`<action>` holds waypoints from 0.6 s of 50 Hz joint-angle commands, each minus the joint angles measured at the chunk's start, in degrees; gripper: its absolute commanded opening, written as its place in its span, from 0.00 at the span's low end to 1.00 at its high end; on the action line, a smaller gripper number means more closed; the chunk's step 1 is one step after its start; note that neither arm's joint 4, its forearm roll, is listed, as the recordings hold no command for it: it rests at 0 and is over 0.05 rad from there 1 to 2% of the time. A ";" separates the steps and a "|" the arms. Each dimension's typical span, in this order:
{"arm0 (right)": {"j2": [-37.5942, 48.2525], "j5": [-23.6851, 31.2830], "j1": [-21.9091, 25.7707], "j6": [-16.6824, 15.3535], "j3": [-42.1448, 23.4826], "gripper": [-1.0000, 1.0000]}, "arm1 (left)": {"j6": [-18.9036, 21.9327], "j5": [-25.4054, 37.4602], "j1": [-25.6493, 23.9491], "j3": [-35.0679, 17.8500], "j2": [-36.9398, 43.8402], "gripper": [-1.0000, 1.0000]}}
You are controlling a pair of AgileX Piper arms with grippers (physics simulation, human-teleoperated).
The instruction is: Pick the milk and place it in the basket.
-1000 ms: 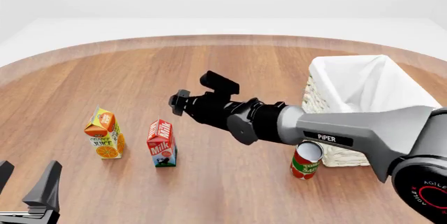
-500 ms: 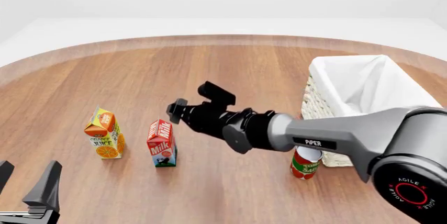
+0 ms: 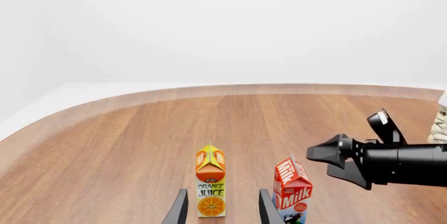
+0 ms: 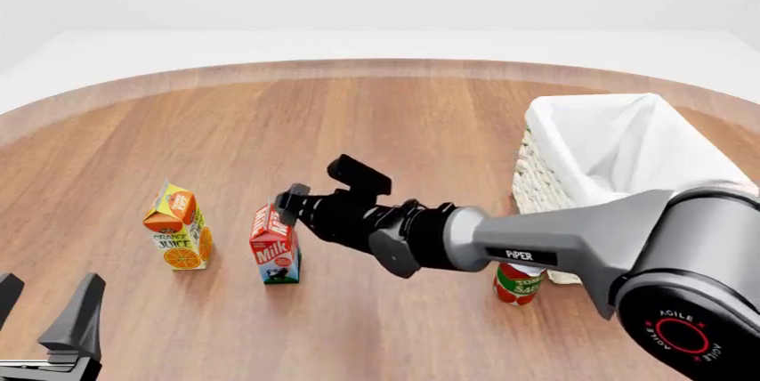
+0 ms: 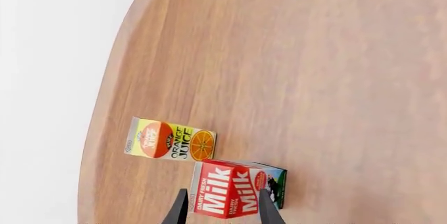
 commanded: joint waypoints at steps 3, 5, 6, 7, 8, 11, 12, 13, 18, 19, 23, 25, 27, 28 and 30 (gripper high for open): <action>0.85 -0.21 1.04 0.53 -0.29 1.00 | 0.00 0.00 0.00 0.00 0.00 1.00; 1.17 0.01 1.08 0.29 -0.71 1.00 | 0.00 0.00 0.00 0.00 0.00 1.00; 1.46 0.12 1.09 0.29 -0.98 1.00 | 0.00 0.00 0.00 0.00 0.00 1.00; 1.56 0.15 1.25 0.31 -1.08 1.00 | 0.00 0.00 0.00 0.00 0.00 1.00; 1.65 0.23 1.28 0.31 -1.21 1.00 | 0.00 0.00 0.00 0.00 0.00 1.00; 1.88 0.47 1.32 0.24 -1.62 1.00 | 0.00 0.00 0.00 0.00 0.00 1.00; 1.99 0.56 1.28 0.25 -1.81 1.00 | 0.00 0.00 0.00 0.00 0.00 1.00; 2.10 0.60 1.39 0.21 -1.96 1.00 | 0.00 0.00 0.00 0.00 0.00 1.00; 2.86 0.71 1.52 0.37 -2.61 1.00 | 0.00 0.00 0.00 0.00 0.00 1.00; 2.86 0.71 1.52 0.37 -2.61 1.00 | 0.00 0.00 0.00 0.00 0.00 1.00; 3.30 0.85 1.77 0.50 -3.17 1.00 | 0.00 0.00 0.00 0.00 0.00 1.00; 3.60 0.94 1.87 0.49 -3.43 1.00 | 0.00 0.00 0.00 0.00 0.00 1.00; 3.78 0.89 2.14 0.60 -3.53 1.00 | 0.00 0.00 0.00 0.00 0.00 1.00; 4.01 1.13 2.13 0.43 -3.91 1.00 | 0.00 0.00 0.00 0.00 0.00 1.00; 4.38 1.31 2.01 0.48 -4.39 1.00 | 0.00 0.00 0.00 0.00 0.00 1.00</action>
